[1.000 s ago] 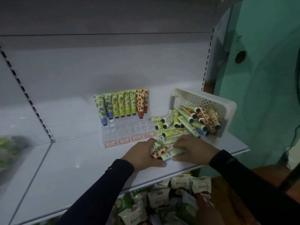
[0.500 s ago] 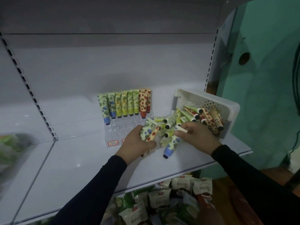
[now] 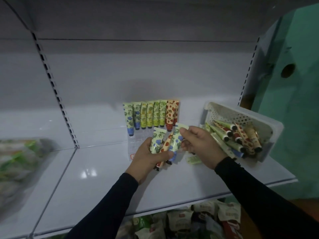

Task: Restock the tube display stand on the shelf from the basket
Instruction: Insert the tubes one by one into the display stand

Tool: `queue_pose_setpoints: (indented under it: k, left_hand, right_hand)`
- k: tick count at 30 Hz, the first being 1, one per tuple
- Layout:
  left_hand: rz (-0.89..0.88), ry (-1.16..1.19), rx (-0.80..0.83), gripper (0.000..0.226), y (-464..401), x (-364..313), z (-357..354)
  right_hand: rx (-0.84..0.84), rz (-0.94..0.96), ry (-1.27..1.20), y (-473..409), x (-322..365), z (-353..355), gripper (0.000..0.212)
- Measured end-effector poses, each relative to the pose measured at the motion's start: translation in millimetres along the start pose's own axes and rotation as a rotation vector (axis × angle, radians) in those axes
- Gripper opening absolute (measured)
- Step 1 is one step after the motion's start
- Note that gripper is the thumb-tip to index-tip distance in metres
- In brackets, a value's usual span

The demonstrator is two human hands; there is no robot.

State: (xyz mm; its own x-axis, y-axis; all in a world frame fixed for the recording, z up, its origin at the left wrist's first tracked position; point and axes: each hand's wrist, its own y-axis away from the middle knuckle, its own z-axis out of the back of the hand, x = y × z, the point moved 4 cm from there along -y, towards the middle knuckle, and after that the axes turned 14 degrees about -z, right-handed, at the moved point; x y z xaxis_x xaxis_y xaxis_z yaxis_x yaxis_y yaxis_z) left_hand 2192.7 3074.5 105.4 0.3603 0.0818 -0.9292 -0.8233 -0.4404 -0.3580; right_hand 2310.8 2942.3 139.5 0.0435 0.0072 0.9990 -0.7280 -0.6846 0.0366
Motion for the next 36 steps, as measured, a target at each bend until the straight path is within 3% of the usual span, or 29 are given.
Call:
queue_pose_setpoints:
  k: [4, 7, 13, 19, 30, 36]
  left_hand:
    - [-0.079, -0.097, -0.043, 0.036, 0, -12, 23]
    - [-0.168, -0.146, -0.228, 0.017, -2, -20, 61]
    - [-0.167, -0.103, -0.565, 0.015, -13, -2, 140]
    - [-0.094, -0.088, -0.524, 0.015, -19, 29, 144]
    - [-0.086, -0.129, -0.447, 0.019, -20, 32, 142]
    - [-0.068, -0.142, -0.416, 0.019, -21, 35, 139]
  right_hand:
    - [0.015, 0.037, 0.009, -17, 7, -18, 0.028]
    - [-0.027, 0.090, -0.023, -29, 22, -30, 0.027]
    - [-0.125, 0.172, 0.193, -68, 42, -54, 0.037]
    - [-0.189, 0.250, 0.291, -97, 43, -78, 0.038]
    - [-0.187, 0.325, 0.617, -112, 39, -104, 0.039]
    - [-0.195, 0.323, 0.661, -116, 40, -108, 0.041]
